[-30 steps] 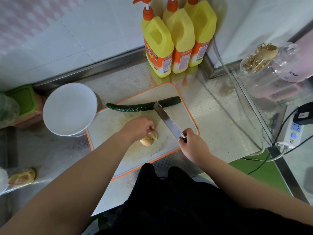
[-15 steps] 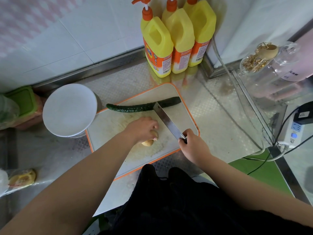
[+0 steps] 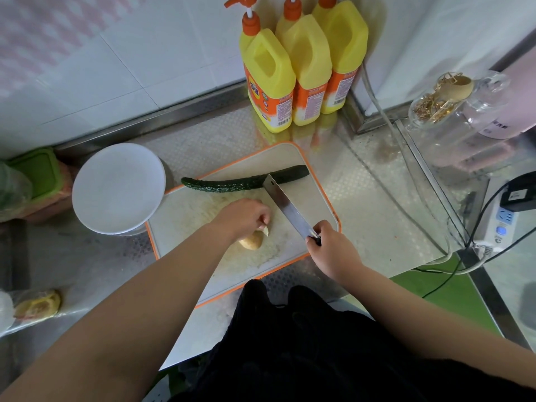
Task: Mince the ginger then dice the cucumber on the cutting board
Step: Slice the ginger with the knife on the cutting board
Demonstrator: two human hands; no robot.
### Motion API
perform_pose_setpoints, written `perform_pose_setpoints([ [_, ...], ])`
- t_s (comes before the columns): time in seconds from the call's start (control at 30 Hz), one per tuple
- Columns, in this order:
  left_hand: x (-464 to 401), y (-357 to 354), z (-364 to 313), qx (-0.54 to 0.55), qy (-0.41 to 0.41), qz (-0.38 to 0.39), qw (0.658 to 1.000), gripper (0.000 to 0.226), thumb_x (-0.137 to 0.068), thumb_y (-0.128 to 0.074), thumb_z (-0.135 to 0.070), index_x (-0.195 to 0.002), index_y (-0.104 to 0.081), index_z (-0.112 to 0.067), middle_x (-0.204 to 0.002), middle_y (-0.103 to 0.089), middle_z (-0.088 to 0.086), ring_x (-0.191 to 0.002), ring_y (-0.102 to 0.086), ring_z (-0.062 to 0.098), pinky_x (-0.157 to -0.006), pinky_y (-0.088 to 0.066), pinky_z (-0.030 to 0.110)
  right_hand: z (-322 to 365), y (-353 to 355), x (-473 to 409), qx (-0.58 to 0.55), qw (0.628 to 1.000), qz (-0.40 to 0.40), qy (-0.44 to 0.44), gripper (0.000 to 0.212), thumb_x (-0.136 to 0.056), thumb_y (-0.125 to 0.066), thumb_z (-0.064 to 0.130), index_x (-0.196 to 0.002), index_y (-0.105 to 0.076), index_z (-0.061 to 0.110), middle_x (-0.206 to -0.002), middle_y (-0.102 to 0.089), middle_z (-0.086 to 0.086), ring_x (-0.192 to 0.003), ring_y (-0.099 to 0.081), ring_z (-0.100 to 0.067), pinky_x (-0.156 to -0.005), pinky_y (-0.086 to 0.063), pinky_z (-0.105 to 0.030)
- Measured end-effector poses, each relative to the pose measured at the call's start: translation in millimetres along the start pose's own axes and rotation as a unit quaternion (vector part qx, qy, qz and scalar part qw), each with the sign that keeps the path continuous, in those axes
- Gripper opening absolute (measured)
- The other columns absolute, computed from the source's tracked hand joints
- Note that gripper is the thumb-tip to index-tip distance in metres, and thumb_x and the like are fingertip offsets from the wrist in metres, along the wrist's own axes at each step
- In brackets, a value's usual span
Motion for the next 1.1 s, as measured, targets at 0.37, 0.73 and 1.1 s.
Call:
perform_pose_setpoints([
  [0.37,17,3,4,-0.037,-0.065,-0.102,0.992,0.016,-0.095,-0.058,-0.017,-0.096,-0.074,-0.019,-0.106,-0.06,0.001,-0.1,-0.055,0.018,-0.081,-0.046,0.031,1,-4,-1,0.014,1.0,0.004,0.011,0.018,-0.098,-0.048,0.028,-0.103,-0.044,0.012,-0.07,-0.054,0.001,-0.058,-0.051,-0.016,-0.044,-0.029,-0.02],
  [0.73,24,6,43,0.127,0.076,-0.093,0.985,0.047,-0.089,-0.066,-0.011,-0.133,-0.055,-0.022,-0.123,-0.056,-0.004,-0.101,-0.053,0.011,-0.083,-0.038,0.022,2,-10,-3,0.015,1.0,0.015,0.012,0.017,-0.098,-0.048,0.028,-0.101,-0.044,0.012,-0.064,-0.052,0.004,-0.053,-0.051,-0.012,-0.044,-0.032,-0.022],
  [1.1,16,-7,51,0.113,0.117,-0.045,0.986,0.021,-0.087,-0.071,-0.031,-0.102,-0.066,-0.018,-0.099,-0.062,-0.003,-0.089,-0.057,0.015,-0.073,-0.043,0.029,0,-6,-2,0.019,1.0,0.013,0.015,0.018,-0.098,-0.049,0.027,-0.103,-0.045,0.011,-0.07,-0.056,0.0,-0.053,-0.05,-0.011,-0.044,-0.031,-0.02],
])
Point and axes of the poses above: each hand's wrist, its own x-axis away from the middle knuckle, its own y-axis out of the back of the hand, z = x × y, the point moved 10 cm from there along -x, towards the middle knuckle
